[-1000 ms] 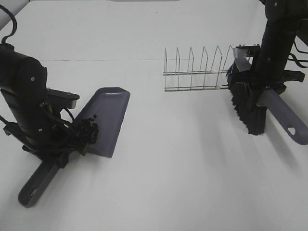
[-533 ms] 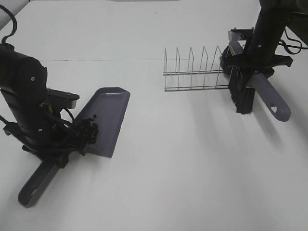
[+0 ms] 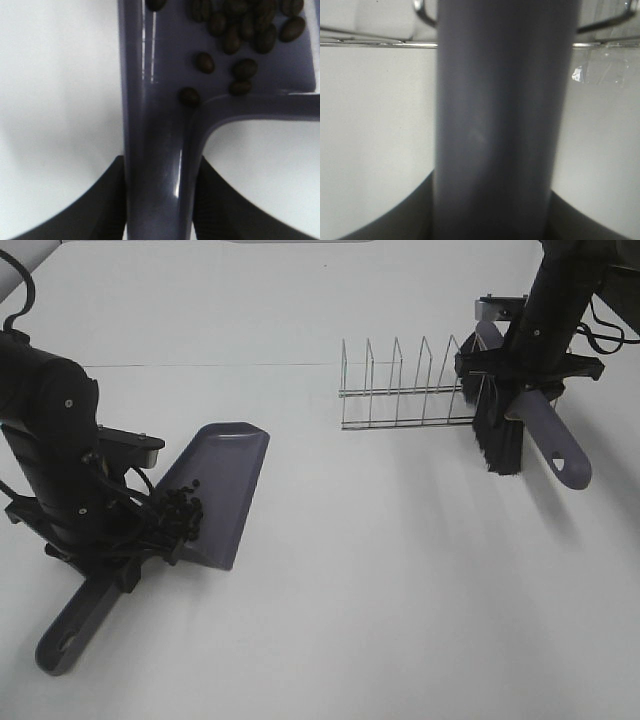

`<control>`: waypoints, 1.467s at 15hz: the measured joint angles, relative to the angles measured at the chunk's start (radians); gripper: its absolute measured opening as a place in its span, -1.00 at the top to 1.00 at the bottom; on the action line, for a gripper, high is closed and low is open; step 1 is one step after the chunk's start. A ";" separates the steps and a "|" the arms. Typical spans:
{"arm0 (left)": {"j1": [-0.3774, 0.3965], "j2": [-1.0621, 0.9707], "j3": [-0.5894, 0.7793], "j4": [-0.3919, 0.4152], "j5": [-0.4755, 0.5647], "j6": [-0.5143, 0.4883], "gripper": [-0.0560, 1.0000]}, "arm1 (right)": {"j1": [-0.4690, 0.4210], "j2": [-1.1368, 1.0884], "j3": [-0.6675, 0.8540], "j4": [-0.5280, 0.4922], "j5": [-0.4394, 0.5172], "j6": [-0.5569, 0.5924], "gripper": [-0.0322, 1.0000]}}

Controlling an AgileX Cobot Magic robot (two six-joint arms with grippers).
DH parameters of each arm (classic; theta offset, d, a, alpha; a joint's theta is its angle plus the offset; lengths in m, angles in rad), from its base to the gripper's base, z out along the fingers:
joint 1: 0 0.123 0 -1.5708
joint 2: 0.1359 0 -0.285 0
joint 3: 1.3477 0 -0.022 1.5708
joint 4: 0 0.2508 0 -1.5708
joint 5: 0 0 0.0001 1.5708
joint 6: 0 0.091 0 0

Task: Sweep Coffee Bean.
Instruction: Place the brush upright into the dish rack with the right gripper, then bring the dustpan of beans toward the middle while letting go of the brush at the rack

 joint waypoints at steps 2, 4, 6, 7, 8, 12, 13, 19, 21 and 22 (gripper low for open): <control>0.000 0.000 0.000 0.000 0.004 0.000 0.30 | 0.001 -0.002 0.000 0.028 -0.004 0.000 0.11; 0.000 0.000 0.000 -0.006 0.006 0.000 0.30 | 0.005 -0.005 -0.002 0.040 -0.005 0.000 -0.12; 0.000 0.000 0.000 -0.009 0.008 0.000 0.30 | 0.006 -0.018 -0.004 0.039 -0.008 0.000 -0.18; 0.000 0.000 0.000 -0.010 0.008 0.000 0.30 | 0.006 -0.031 -0.009 0.028 -0.009 0.000 -0.19; 0.000 0.000 0.000 -0.010 0.008 0.000 0.30 | 0.006 -0.052 -0.011 0.017 -0.011 0.000 -0.19; 0.000 0.000 0.000 -0.019 0.009 0.000 0.30 | 0.006 -0.117 -0.011 -0.008 -0.012 -0.008 -0.20; 0.000 0.000 0.000 -0.025 0.009 0.000 0.30 | 0.006 -0.129 -0.011 -0.008 -0.012 -0.009 -0.20; 0.000 0.000 0.000 -0.108 -0.002 0.001 0.30 | 0.006 -0.237 -0.011 0.036 -0.017 0.000 -0.20; 0.000 0.000 0.000 -0.112 -0.006 0.001 0.30 | 0.006 -0.277 -0.011 0.063 -0.017 0.009 -0.20; 0.000 0.000 0.000 -0.113 -0.008 0.001 0.30 | 0.006 -0.285 -0.011 0.067 -0.017 0.010 -0.20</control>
